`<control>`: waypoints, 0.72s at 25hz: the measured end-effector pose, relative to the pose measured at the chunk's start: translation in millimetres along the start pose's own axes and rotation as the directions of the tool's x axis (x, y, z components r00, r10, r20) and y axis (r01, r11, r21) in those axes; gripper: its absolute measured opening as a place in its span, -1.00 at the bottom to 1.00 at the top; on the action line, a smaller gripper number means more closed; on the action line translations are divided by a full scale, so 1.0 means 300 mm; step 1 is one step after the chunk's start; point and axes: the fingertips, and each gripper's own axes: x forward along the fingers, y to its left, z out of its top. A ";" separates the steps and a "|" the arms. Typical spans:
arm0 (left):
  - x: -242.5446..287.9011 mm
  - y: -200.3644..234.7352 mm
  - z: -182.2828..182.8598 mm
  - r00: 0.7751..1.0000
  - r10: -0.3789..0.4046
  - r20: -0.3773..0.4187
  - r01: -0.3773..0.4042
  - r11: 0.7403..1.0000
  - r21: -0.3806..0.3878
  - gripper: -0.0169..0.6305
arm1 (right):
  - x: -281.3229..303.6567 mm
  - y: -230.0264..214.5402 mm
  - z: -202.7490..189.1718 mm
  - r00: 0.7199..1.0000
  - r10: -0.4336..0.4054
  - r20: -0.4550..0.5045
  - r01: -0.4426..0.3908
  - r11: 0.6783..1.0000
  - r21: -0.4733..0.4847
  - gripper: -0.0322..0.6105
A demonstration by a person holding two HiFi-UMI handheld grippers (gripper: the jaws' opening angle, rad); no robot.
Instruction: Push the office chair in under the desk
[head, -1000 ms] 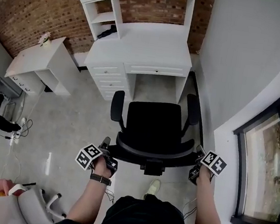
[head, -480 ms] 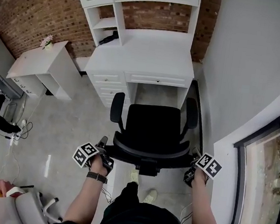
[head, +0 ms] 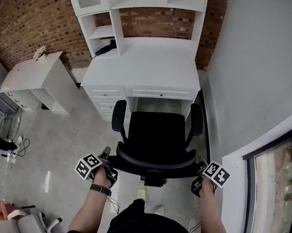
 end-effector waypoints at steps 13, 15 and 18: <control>0.196 -0.103 0.136 1.000 0.000 -0.020 0.001 1.000 0.020 0.05 | 0.157 0.108 0.108 1.000 -0.014 0.004 0.014 1.000 0.007 0.00; 0.222 -0.119 0.151 1.000 -0.004 -0.024 0.005 1.000 0.024 0.05 | 0.172 0.118 0.121 1.000 -0.016 0.007 0.016 1.000 0.011 0.00; 0.253 -0.136 0.164 0.999 -0.008 -0.033 0.009 1.000 0.030 0.05 | 0.186 0.125 0.136 1.000 -0.020 0.019 0.019 1.000 0.022 0.00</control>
